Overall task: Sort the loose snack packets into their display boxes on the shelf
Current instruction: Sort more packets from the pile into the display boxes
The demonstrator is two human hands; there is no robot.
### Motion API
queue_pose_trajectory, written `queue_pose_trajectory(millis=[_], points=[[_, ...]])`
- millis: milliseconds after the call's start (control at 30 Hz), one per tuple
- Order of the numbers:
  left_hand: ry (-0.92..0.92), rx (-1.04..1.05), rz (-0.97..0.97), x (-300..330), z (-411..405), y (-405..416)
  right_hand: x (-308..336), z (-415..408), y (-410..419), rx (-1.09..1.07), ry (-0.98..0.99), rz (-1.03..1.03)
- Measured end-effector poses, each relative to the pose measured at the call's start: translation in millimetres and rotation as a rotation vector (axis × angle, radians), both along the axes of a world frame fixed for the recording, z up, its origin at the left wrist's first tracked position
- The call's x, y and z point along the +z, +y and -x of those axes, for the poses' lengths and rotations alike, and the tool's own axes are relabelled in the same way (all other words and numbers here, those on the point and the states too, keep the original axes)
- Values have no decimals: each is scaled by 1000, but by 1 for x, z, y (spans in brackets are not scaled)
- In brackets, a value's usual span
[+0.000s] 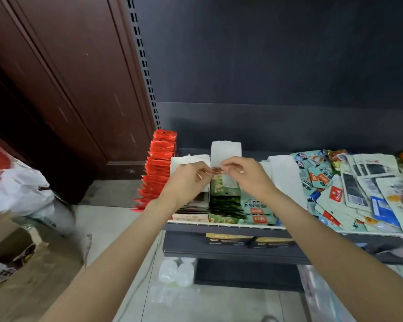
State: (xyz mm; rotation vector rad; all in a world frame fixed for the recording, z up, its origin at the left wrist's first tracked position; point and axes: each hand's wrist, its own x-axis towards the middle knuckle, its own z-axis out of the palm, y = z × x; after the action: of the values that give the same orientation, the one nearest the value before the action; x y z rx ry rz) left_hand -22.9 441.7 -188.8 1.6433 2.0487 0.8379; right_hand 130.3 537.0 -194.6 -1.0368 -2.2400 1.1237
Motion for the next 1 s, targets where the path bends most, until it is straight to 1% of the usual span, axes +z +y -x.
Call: queue_pose_trajectory(millis=[100,167,200,267,367,433,467,533,567,600,633,667,733,833,900,967,1000], points=[[-136,-73,-108,7,-59,28,-1,-50,22,-179,126,-50],[-186,-164,-144,12,-106,52,-8,-91,41,-285,135,-63],[-204,-200,-148,12,-131,66,-13,-112,51,-332,104,-68],[-261,-226,-140,9,-181,98,-27,-155,76,-411,-29,-91],[-254,-214,-55,-12,-246,148,-55,-217,113,-470,-329,-99],[-215,-188,90,-35,-276,178,-71,-253,131,-448,-461,-80],[-185,-168,164,-47,-286,190,-78,-269,139,-401,-525,-79],[-65,-124,314,-70,-300,210,-89,-295,151,-280,-684,-56],[2,-105,394,-81,-303,218,-93,-304,156,-228,-728,-27],[58,-88,467,-90,-306,223,-96,-311,160,-188,-737,0],[78,-69,523,-97,-309,227,-99,-315,163,-162,-726,27],[59,-43,564,-101,-312,229,-101,-318,165,-145,-706,36],[-9,20,593,-110,-315,231,-103,-320,168,-131,-674,25],[-49,84,586,-111,-315,236,-102,-321,169,-124,-647,-8],[-91,124,572,-109,-311,241,-100,-322,169,-120,-631,6],[-65,149,561,-104,-307,244,-99,-322,169,-127,-625,21],[1,157,548,-99,-307,245,-97,-320,169,-132,-623,19]])
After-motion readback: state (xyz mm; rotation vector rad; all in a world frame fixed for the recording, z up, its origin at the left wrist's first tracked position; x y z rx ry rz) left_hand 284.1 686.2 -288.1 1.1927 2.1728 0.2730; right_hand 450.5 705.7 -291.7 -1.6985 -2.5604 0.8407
